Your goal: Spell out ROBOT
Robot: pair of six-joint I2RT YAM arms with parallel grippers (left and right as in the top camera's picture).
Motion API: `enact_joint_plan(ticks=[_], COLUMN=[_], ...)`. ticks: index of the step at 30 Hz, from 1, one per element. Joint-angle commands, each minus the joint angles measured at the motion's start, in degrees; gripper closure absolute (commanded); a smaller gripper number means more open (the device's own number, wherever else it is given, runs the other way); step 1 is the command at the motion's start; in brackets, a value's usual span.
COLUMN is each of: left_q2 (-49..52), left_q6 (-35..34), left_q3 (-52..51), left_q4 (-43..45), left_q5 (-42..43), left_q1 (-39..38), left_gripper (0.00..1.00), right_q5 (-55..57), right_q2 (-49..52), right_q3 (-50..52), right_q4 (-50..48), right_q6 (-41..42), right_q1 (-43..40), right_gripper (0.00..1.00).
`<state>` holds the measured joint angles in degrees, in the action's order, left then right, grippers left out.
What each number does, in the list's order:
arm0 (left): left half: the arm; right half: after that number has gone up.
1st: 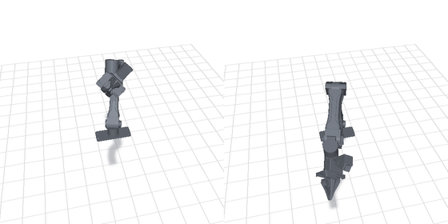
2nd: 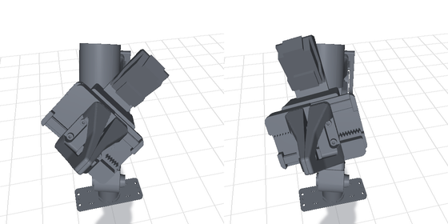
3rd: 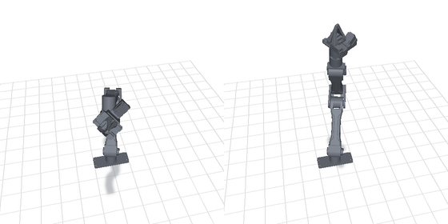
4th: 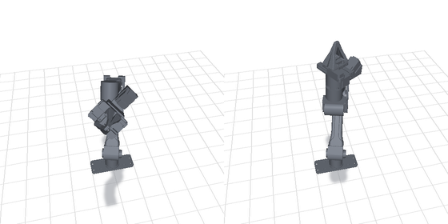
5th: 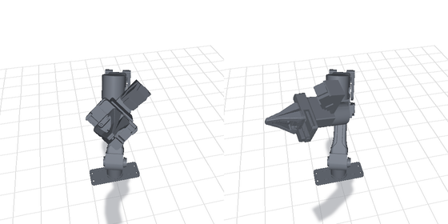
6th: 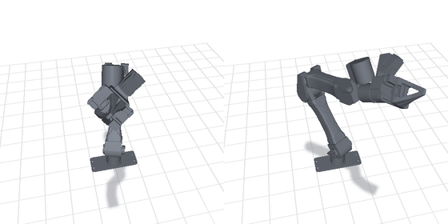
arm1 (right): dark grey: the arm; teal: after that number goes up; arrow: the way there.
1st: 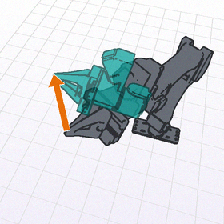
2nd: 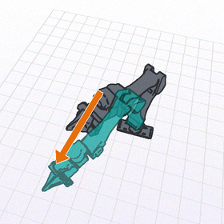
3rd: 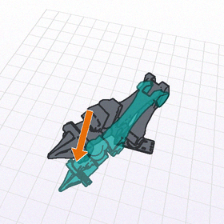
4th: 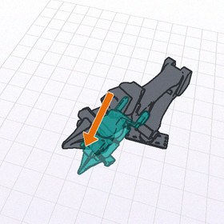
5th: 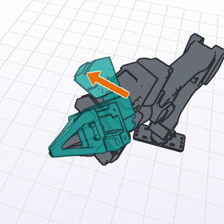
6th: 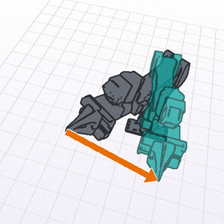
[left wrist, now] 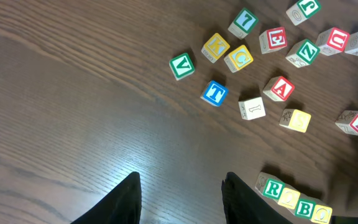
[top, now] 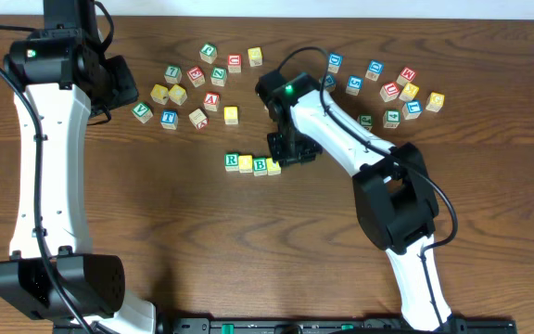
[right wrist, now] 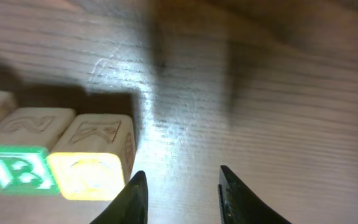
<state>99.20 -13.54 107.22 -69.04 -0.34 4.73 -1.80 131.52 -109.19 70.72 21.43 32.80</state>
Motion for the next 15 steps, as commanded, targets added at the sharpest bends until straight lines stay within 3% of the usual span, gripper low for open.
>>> enact_joint_plan(ticks=[1, 8, 15], left_q2=[-0.35, -0.35, -0.35], left_q6=[-0.48, -0.48, -0.48], left_q3=[-0.13, -0.13, -0.13], left_q4=[-0.35, -0.35, -0.37], left_q5=[-0.31, -0.31, -0.28], left_q1=[0.07, 0.07, 0.07], left_gripper=[0.58, 0.58, 0.58], right_q5=[-0.07, 0.2, 4.59], right_q2=[-0.07, -0.07, -0.04], right_q3=[-6.78, -14.97, -15.19], right_q4=[2.01, 2.71, -4.61], right_q6=[-1.68, -1.79, 2.51], right_q1=[-1.81, -5.01, -8.66], right_gripper=[0.69, 0.63, 0.6])
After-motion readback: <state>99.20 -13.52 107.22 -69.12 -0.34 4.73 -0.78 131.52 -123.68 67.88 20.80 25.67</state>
